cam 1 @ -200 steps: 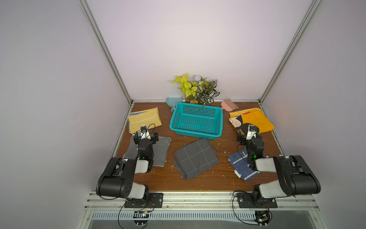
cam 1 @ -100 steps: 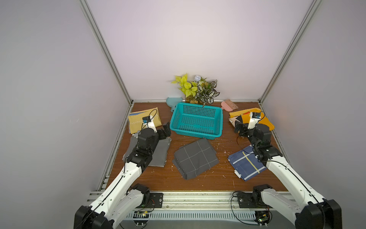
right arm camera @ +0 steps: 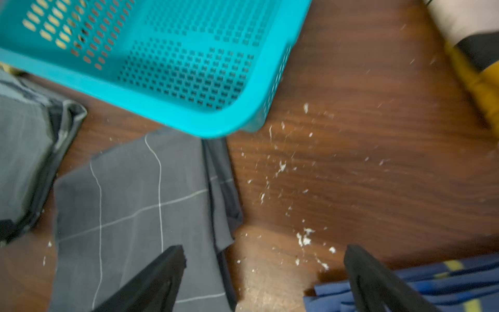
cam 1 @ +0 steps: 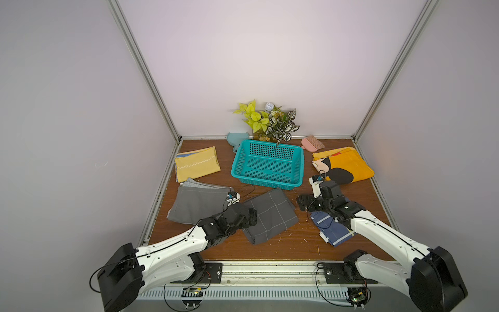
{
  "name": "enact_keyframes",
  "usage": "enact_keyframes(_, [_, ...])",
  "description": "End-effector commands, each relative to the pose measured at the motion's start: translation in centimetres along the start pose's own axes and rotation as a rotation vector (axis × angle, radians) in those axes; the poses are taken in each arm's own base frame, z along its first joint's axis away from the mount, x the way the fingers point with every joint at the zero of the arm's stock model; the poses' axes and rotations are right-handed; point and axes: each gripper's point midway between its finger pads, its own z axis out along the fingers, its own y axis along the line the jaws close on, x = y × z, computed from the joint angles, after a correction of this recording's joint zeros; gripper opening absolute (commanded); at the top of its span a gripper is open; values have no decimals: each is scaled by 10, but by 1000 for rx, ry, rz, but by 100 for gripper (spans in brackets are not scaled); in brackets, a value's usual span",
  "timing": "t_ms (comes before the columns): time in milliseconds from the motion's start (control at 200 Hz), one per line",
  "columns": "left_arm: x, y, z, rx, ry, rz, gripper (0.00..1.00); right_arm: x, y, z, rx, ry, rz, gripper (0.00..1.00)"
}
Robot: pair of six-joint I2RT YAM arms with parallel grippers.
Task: Put the folded pillowcase in the basket
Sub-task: Pick up the pillowcase from the center of the board.
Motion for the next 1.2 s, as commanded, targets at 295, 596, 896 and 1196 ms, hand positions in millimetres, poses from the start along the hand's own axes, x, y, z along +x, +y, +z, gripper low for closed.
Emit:
enact_keyframes(295, [37, -3, 12, 85, 77, -108, 99, 49, 38, 22, -195, 158, 0, 99])
enact_keyframes(596, [54, -4, 24, 94, 138, -80, 99, 86, 50, 28, -222, 252, -23, 99])
enact_keyframes(896, [76, 22, 34, -20, 177, -81, 69, 99, 55, 28, -225, 280, -46, 70])
enact_keyframes(1196, [65, 22, 28, -60, 138, -62, 0, 103, 58, 26, -226, 288, -57, 0])
